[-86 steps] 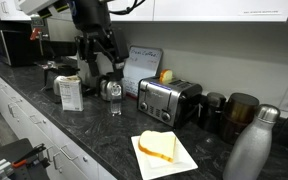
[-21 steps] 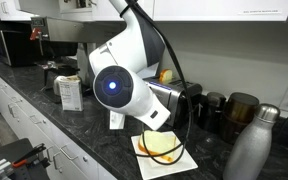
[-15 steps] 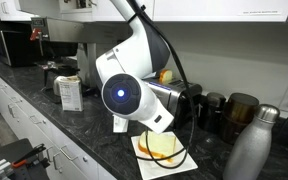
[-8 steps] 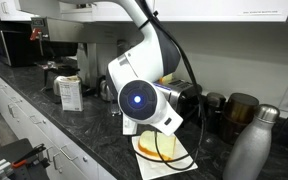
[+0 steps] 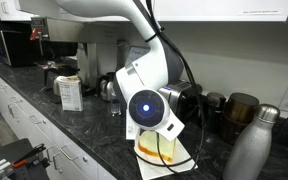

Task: Push the right lever on the bread toaster upwards

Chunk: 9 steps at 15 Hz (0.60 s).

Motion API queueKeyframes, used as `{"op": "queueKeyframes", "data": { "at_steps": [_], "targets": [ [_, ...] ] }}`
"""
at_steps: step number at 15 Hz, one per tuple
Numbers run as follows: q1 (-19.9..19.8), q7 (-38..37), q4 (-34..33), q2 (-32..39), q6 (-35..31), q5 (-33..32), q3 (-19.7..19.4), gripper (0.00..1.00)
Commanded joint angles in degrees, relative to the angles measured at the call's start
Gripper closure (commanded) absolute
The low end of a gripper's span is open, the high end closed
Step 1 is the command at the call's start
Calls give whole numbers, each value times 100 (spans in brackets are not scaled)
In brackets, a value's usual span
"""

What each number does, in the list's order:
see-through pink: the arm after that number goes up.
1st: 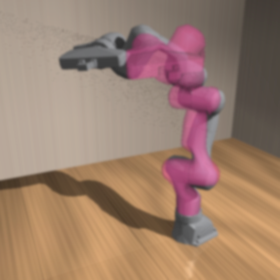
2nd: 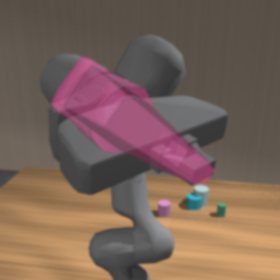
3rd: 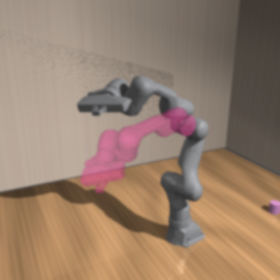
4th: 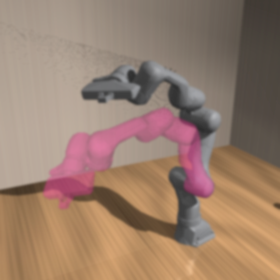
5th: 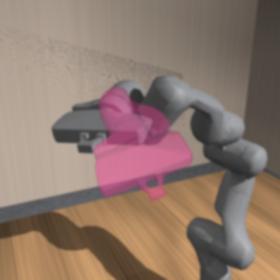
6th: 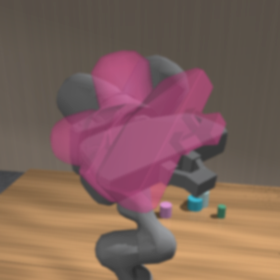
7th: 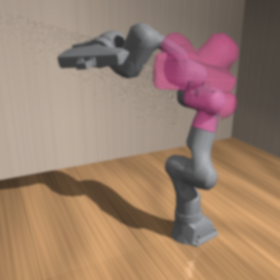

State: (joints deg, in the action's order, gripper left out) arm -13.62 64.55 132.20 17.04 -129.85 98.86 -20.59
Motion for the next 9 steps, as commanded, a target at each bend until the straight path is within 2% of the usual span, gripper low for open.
{"op": "queueKeyframes", "data": {
  "at_steps": [1, 9],
  "targets": [
    [-201, 76, -254, 191, 189, 113, 72, 100],
    [-242, 50, -940, 656, 351, 168, 188, 100]
  ]
}}
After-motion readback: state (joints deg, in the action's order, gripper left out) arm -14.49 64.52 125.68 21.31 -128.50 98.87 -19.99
